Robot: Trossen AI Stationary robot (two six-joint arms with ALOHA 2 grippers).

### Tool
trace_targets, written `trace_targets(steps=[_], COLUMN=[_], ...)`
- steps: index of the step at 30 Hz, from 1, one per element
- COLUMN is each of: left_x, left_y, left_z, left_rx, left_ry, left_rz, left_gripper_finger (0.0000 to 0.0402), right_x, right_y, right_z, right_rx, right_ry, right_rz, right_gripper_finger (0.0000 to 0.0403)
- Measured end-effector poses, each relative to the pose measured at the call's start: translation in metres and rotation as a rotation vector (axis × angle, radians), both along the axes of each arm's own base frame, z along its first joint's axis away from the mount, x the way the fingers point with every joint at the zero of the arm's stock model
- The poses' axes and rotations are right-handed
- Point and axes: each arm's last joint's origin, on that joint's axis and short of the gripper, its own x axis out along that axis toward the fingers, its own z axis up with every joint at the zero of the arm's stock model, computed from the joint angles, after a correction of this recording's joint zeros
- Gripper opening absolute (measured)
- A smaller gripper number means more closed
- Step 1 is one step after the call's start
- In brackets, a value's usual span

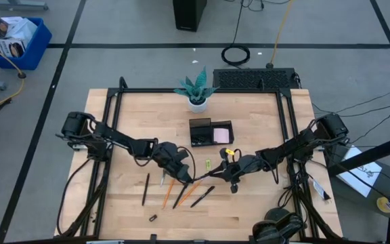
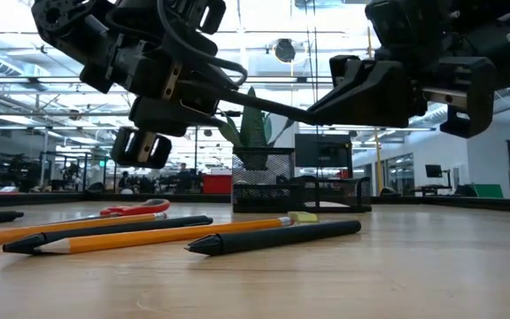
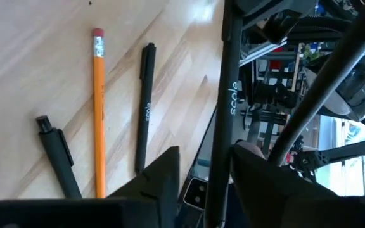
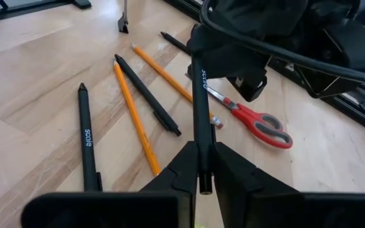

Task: Pick and place office supplies into organizer
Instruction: Put the black pen into the black desk organizer

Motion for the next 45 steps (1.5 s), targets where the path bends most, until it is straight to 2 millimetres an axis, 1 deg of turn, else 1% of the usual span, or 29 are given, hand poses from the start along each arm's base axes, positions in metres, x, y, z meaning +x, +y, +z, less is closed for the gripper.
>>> trace_targets(steps=[6,12,18,21,23,26,29,32,34,36,39,42,45], left_x=[0.0,0.0,0.0,0.0,0.0,0.0,-0.001,-0.002,-0.003,-0.004,-0.003,-0.002,-0.001], left_y=[0.0,0.0,-0.001,-0.002,-0.002,-0.002,-0.001,-0.003,-0.004,-0.005,-0.009,-0.014,-0.017], left_z=[0.0,0.0,0.0,0.0,0.0,-0.001,-0.006,-0.006,-0.008,-0.01,-0.008,-0.006,-0.002], left_rx=[0.013,0.035,0.074,0.128,0.15,0.182,0.231,0.271,0.297,0.348,0.431,0.502,0.566], left_ry=[-0.009,-0.023,-0.066,-0.098,-0.108,-0.12,-0.108,-0.116,-0.101,-0.101,-0.148,-0.21,-0.271], left_rz=[-0.001,-0.012,-0.047,-0.065,-0.069,-0.077,-0.072,-0.081,-0.089,-0.074,-0.052,-0.056,-0.047], left_gripper_finger=[0.0104,0.0082,0.0039,0.0022,0.002,0.0032,0.004,0.004,0.0034,0.0025,0.002,0.0029,0.0034], right_x=[0.001,0.001,0.002,0.002,0.002,0.002,0.002,0.002,0.001,0.0,-0.003,-0.007,-0.015], right_y=[0.0,0.0,0.0,0.0,0.0,0.001,0.003,0.005,0.006,0.007,0.008,0.007,0.004], right_z=[0.002,0.002,0.005,0.005,0.005,0.006,0.016,0.019,0.025,0.036,0.04,0.042,0.038], right_rx=[0.017,0.047,0.095,0.095,0.093,0.086,0.107,0.141,0.169,0.234,0.305,0.331,0.331], right_ry=[-0.016,-0.015,-0.045,-0.044,-0.044,-0.061,-0.128,-0.139,-0.177,-0.236,-0.259,-0.32,-0.352], right_rz=[-0.004,-0.016,-0.029,-0.029,-0.031,-0.029,-0.012,-0.014,-0.011,0.009,0.069,0.091,0.094], right_gripper_finger=[0.0031,0.0026,0.0032,0.0034,0.0037,0.0048,0.0067,0.0089,0.0104,0.0117,0.0135,0.015,0.0163])
